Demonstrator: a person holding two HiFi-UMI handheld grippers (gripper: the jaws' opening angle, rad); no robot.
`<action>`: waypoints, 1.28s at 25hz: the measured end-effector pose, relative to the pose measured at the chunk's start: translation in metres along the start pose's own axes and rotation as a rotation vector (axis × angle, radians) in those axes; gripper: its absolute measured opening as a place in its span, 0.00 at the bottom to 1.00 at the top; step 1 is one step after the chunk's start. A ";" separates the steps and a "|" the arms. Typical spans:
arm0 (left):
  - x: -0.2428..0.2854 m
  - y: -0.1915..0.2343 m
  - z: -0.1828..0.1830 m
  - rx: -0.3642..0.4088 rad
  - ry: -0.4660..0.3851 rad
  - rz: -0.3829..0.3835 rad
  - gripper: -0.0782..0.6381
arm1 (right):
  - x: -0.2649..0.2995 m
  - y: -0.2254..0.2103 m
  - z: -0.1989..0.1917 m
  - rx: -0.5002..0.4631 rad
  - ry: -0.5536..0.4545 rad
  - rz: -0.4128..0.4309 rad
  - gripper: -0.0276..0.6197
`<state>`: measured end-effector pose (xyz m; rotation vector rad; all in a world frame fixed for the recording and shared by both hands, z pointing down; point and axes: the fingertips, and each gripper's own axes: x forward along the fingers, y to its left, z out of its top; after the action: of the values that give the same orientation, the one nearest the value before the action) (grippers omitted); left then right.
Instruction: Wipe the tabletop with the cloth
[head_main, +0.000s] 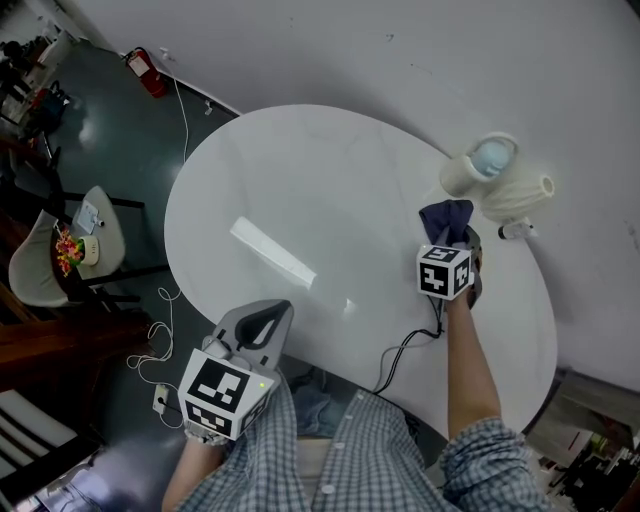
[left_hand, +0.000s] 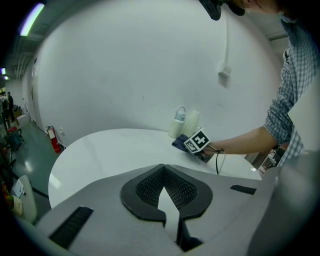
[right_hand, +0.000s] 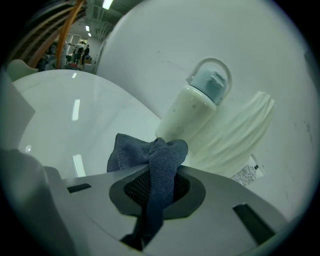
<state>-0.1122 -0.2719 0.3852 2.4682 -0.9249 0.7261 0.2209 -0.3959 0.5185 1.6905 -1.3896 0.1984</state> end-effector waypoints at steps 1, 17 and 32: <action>-0.001 0.001 0.000 0.000 0.000 0.000 0.11 | -0.001 0.007 0.006 -0.007 -0.023 0.024 0.09; -0.005 -0.018 -0.002 0.024 -0.019 -0.032 0.11 | -0.093 0.156 0.042 -0.343 -0.378 0.520 0.09; -0.004 -0.052 0.000 0.059 -0.057 -0.055 0.11 | -0.212 0.241 -0.024 -0.623 -0.517 0.838 0.09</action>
<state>-0.0794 -0.2335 0.3733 2.5677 -0.8639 0.6764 -0.0479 -0.2193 0.5283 0.5915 -2.2047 -0.2159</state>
